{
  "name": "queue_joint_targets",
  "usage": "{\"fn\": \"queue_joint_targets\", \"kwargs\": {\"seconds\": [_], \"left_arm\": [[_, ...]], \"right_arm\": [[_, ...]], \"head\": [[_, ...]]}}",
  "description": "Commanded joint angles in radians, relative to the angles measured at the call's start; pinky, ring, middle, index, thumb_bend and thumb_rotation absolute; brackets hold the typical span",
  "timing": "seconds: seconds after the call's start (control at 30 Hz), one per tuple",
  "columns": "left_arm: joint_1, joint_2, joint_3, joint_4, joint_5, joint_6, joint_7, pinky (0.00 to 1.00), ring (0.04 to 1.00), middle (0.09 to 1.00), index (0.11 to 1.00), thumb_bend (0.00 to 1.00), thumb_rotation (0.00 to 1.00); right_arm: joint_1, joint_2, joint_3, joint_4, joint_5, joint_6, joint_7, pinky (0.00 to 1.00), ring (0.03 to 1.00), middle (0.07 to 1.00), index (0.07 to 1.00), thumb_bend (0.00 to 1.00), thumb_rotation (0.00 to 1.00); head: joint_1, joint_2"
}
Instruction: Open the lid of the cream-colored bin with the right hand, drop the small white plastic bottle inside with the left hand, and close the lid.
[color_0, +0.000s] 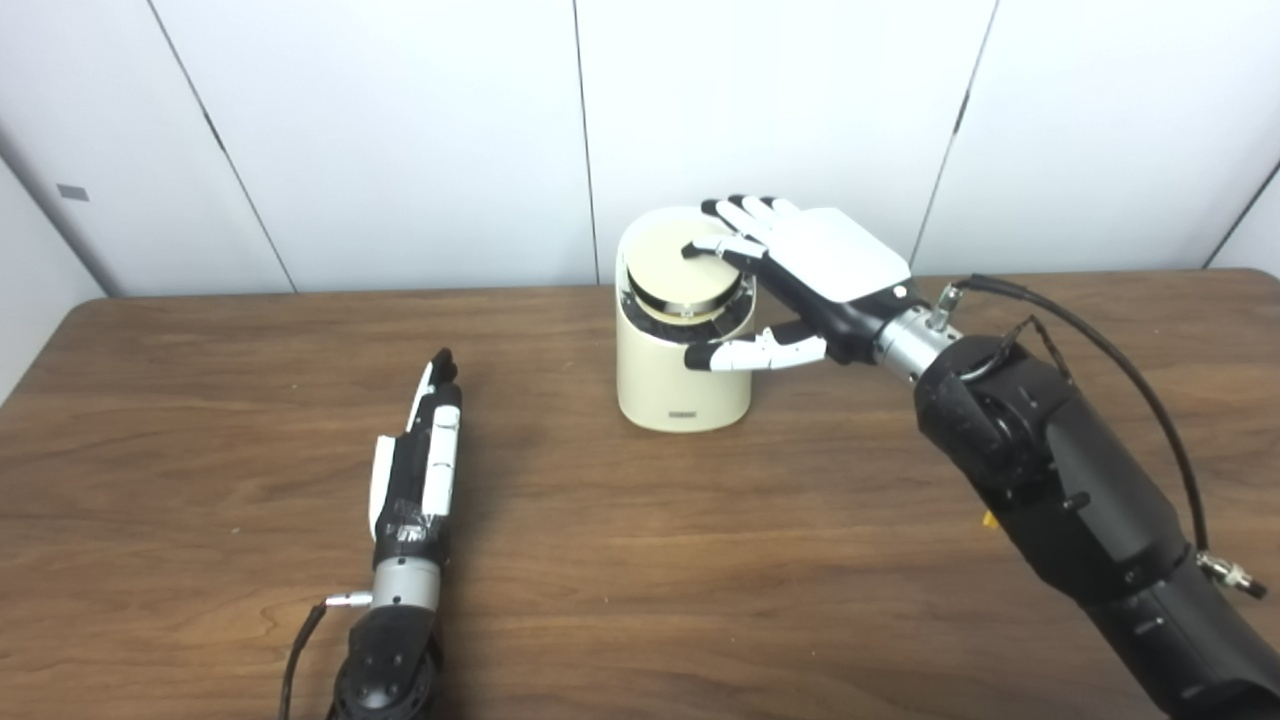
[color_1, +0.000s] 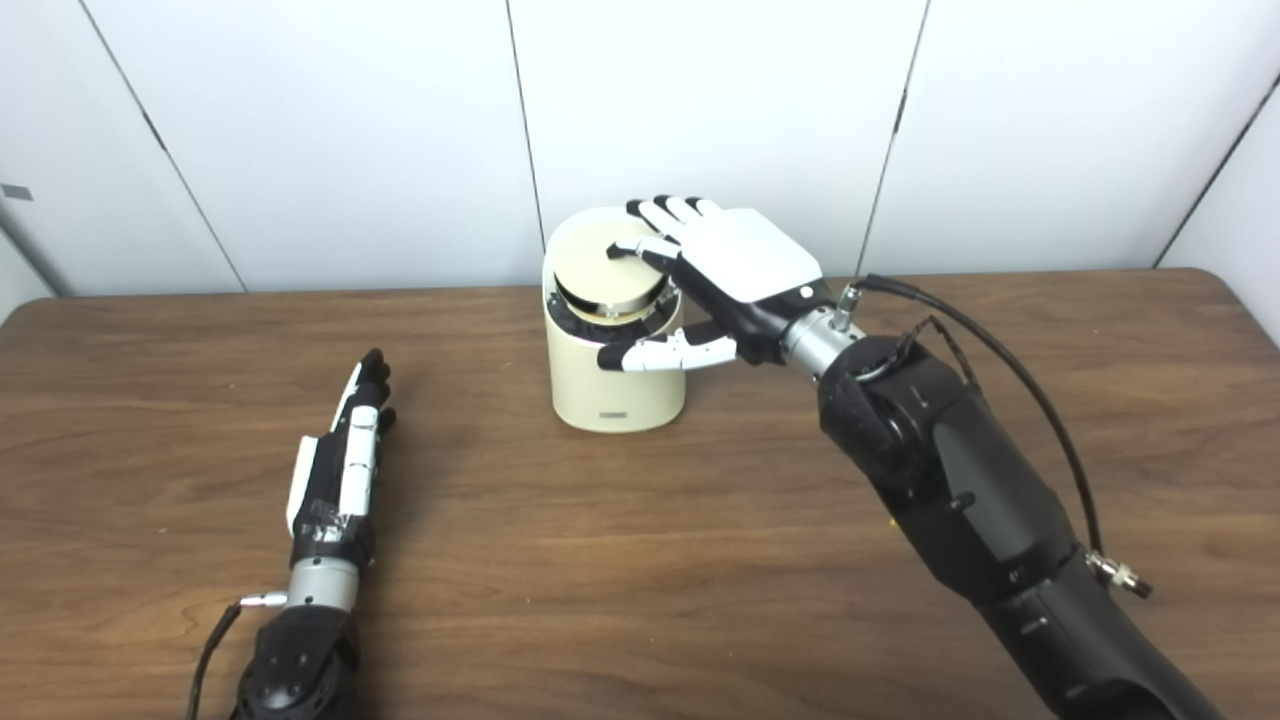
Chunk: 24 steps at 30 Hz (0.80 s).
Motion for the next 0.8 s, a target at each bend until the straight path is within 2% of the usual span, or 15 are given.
{"fn": "queue_joint_targets", "kwargs": {"seconds": [0.0, 0.27, 0.77], "left_arm": [[-0.016, -0.001, -0.003, 0.006, 0.007, 0.012, 0.007, 1.0, 0.998, 0.977, 1.0, 0.63, 1.0], [-0.016, -0.003, -0.004, -0.002, 0.012, 0.028, 0.009, 1.0, 1.0, 0.978, 1.0, 0.65, 1.0], [-0.013, 0.007, -0.015, -0.016, 0.021, 0.057, -0.002, 1.0, 1.0, 1.0, 1.0, 0.62, 1.0]], "right_arm": [[-0.024, -0.011, -0.008, -0.035, -0.021, -0.026, -0.009, 1.0, 1.0, 1.0, 0.854, 0.6, 0.98], [-0.009, -0.007, -0.014, -0.05, -0.054, -0.036, 0.005, 1.0, 1.0, 1.0, 0.857, 0.6, 0.98], [0.014, -0.005, -0.016, -0.056, -0.08, -0.038, 0.028, 1.0, 1.0, 1.0, 0.852, 0.61, 0.99]], "head": [[-0.001, 0.001], [0.004, 0.006], [0.014, 0.013]]}}
